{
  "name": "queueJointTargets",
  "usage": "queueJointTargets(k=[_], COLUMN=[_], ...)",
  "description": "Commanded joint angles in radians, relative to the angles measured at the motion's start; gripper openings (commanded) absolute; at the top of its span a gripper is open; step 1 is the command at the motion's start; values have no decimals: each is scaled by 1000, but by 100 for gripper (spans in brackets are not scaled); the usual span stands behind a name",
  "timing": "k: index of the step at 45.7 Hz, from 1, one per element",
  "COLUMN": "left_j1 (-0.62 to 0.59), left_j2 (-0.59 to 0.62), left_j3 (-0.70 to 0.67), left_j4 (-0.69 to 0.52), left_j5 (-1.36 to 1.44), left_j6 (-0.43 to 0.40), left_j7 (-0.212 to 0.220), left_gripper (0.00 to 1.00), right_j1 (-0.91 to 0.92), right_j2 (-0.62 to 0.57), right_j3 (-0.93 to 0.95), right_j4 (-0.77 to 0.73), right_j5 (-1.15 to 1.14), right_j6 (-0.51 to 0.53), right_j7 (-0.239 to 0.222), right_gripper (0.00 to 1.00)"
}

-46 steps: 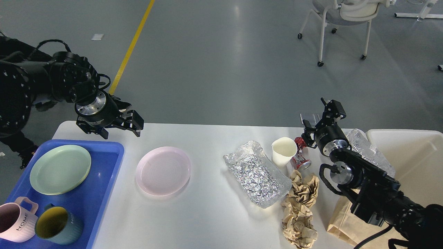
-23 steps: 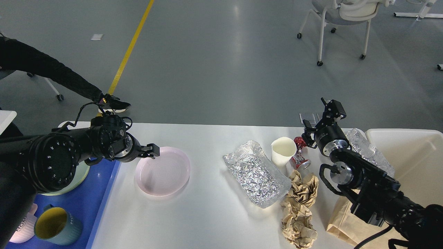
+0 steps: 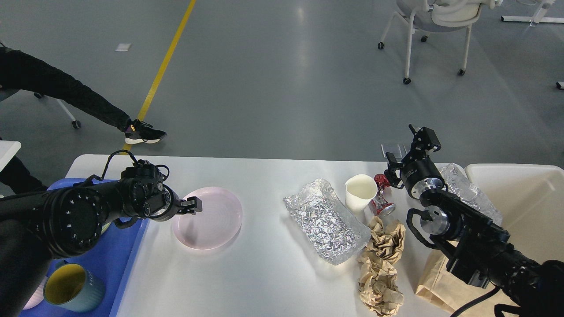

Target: Tidy desktop

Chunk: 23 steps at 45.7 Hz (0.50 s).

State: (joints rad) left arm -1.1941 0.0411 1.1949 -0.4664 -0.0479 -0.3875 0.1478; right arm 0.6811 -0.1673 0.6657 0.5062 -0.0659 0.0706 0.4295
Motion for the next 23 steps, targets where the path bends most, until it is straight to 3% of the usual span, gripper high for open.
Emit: queueJointTargets(k=[1,4,12,23], left_j1=[4,4,30,44], left_j2=[0,0,-1,2], left_j3=[-3,-14,-34,-80], left_j4=[-3,-2,0,0], left_j5=[-3,-1,-3,-3], left_j6=[-11,-11,-4,-11], left_j7=[79,99,98,99], left_gripper=[75,75,75,43], right_j1=[0,0,0,0], right_j2=[0,0,0,0], right_j3=[0,0,0,0], right_j4=[0,0,0,0], right_j5=[0,0,0,0], right_j6=[0,0,0,0], right_j7=[0,0,0,0], right_gripper=[100,100,100,100])
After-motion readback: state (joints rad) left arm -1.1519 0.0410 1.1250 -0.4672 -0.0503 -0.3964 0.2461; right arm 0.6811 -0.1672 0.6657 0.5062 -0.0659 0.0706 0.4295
